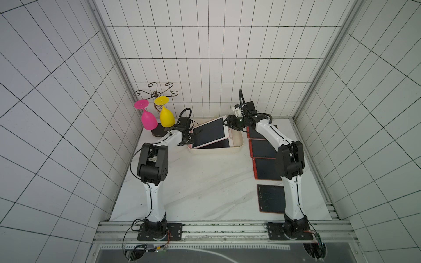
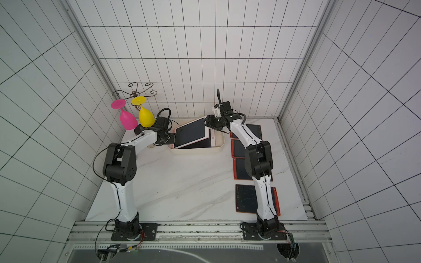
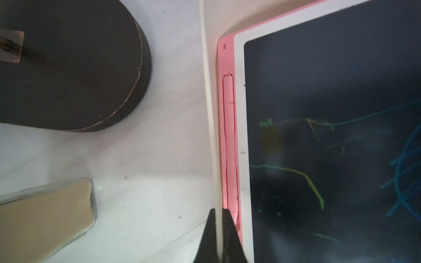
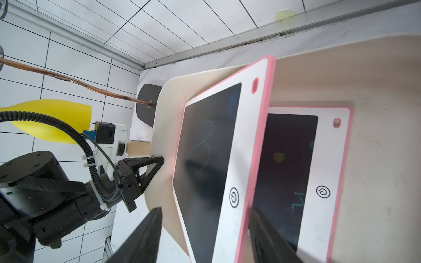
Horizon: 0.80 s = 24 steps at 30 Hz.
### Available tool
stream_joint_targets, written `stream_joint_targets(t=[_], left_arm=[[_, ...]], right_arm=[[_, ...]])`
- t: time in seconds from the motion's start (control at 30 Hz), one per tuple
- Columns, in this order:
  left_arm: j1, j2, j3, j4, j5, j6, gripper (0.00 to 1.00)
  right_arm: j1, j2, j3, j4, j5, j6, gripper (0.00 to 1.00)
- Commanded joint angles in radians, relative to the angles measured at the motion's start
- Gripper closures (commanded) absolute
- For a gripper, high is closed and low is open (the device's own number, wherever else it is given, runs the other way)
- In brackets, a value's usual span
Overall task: Take out the writing tablet from the storage box
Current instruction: Pick up the writing tablet from the storage box.
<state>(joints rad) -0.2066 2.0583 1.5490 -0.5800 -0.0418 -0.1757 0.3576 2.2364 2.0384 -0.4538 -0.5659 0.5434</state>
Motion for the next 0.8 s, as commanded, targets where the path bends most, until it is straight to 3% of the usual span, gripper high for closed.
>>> stream_joint_targets(t=[0.0,0.17,0.57,0.77], left_arm=[[-0.028,-0.034,0.013,0.060,0.074,-0.004,1.00],[-0.031,-0.033,0.013,0.061,0.075,-0.005,1.00],[-0.028,-0.042,0.001,0.063,0.051,-0.030,1.00],[-0.021,-0.065,-0.018,0.074,0.024,-0.094,1.00]], right_arm=[[0.035,-0.002,-0.056,0.012,-0.168,0.037,0.40],[0.032,0.004,-0.084,0.071,-0.243,0.079,0.41],[0.023,-0.068,-0.101,0.014,-0.014,-0.007,0.44],[0.011,-0.093,-0.106,0.003,0.036,-0.027,0.56]])
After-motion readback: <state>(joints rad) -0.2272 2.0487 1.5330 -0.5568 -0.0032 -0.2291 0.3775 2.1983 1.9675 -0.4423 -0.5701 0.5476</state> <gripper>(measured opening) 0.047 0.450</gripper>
